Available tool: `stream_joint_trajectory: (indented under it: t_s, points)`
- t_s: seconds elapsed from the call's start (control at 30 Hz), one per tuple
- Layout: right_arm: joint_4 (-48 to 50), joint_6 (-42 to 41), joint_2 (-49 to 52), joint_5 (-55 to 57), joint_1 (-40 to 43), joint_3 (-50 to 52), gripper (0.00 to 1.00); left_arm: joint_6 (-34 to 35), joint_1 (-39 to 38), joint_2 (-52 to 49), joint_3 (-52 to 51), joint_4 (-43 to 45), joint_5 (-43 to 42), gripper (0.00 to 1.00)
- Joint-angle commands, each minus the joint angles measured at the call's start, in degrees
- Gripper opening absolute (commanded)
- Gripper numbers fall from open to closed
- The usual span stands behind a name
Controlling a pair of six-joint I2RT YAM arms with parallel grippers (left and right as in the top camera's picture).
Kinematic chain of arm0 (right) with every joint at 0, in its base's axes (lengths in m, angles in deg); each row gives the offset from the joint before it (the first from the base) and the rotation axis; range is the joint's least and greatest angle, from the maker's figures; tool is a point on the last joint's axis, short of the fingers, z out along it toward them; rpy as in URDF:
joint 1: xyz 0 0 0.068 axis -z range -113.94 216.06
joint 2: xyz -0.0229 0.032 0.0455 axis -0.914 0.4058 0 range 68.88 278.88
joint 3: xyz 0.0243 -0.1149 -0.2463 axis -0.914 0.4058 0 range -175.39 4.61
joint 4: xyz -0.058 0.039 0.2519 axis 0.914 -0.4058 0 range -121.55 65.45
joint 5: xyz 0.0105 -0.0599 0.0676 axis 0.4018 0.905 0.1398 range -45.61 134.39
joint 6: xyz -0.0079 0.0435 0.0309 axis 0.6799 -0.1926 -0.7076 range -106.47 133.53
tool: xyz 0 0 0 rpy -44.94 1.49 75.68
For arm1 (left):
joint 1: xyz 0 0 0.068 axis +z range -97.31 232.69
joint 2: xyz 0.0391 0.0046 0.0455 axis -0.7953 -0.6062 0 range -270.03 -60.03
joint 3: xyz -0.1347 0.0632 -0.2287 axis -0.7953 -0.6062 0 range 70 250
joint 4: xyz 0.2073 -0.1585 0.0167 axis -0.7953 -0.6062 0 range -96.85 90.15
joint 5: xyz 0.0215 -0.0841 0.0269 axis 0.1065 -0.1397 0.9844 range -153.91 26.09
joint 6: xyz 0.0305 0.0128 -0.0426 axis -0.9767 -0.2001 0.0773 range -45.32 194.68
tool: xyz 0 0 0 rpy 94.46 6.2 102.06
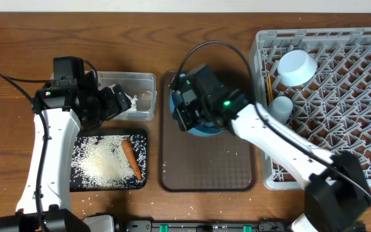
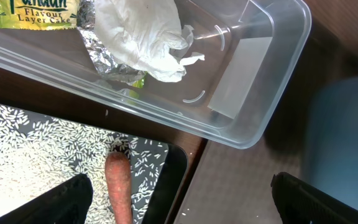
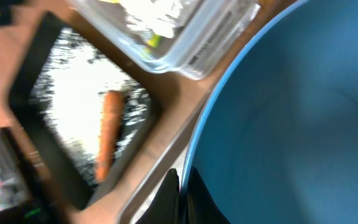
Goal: Sort waste into correct bins and load items into the dishwasher rack
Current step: 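Lift the large blue bowl and carry it right into the rack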
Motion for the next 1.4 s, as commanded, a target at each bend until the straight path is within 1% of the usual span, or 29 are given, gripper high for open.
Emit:
stream_joint_trajectory:
  t_s: [0.0, 0.13, 0.23, 0.5, 0.67, 0.77, 0.87, 0.97, 1.07, 1.2, 1.3, 1.37]
  points:
    - [-1.6, -0.3, -4.4, -8.9, 4.4, 0.0, 0.01, -0.6, 0.2, 0.0, 0.3, -0.2, 0.5, 0.94]
    - [-3.7, 0.2, -7.4, -16.5, 10.8, 0.0, 0.01, -0.6, 0.2, 0.0, 0.3, -0.2, 0.5, 0.94]
    - [-3.8, 2.3, -9.4, -24.8, 16.2, 0.0, 0.01, -0.6, 0.2, 0.0, 0.3, -0.2, 0.5, 0.94]
    - [-4.5, 4.6, -13.2, -45.2, 32.5, 0.0, 0.01, -0.6, 0.2, 0.0, 0.3, -0.2, 0.5, 0.94]
    - [-7.7, 4.7, -14.1, -50.4, 44.2, 0.0, 0.01, -0.6, 0.2, 0.0, 0.3, -0.2, 0.6, 0.94]
    - [-11.3, 8.2, -14.1, -54.1, 50.9, 0.0, 0.01, -0.6, 0.2, 0.0, 0.3, -0.2, 0.6, 0.94]
    - [-16.1, 11.3, -14.1, -54.6, 56.6, 0.0, 0.01, -0.6, 0.2, 0.0, 0.3, -0.2, 0.6, 0.94]
    - [-21.9, 16.9, -14.1, -54.3, 61.7, 0.0, 0.01, -0.6, 0.2, 0.0, 0.3, -0.2, 0.5, 0.94]
    - [-27.6, 21.4, -14.1, -51.3, 66.2, 0.0, 0.01, -0.6, 0.2, 0.0, 0.3, -0.2, 0.5, 0.94]
    - [-32.8, 26.2, -14.1, -45.0, 69.8, 0.0, 0.01, -0.6, 0.2, 0.0, 0.3, -0.2, 0.5, 0.94]
    - [-34.2, 26.7, -14.1, -37.9, 71.0, 0.1, 0.01, -0.6, 0.2, 0.0, 0.3, -0.2, 0.5, 0.94]
    - [-34.5, 26.6, -14.1, -35.0, 71.1, 0.1, 0.01, -0.6, 0.2, 0.0, 0.3, -0.2, 0.5, 0.94]
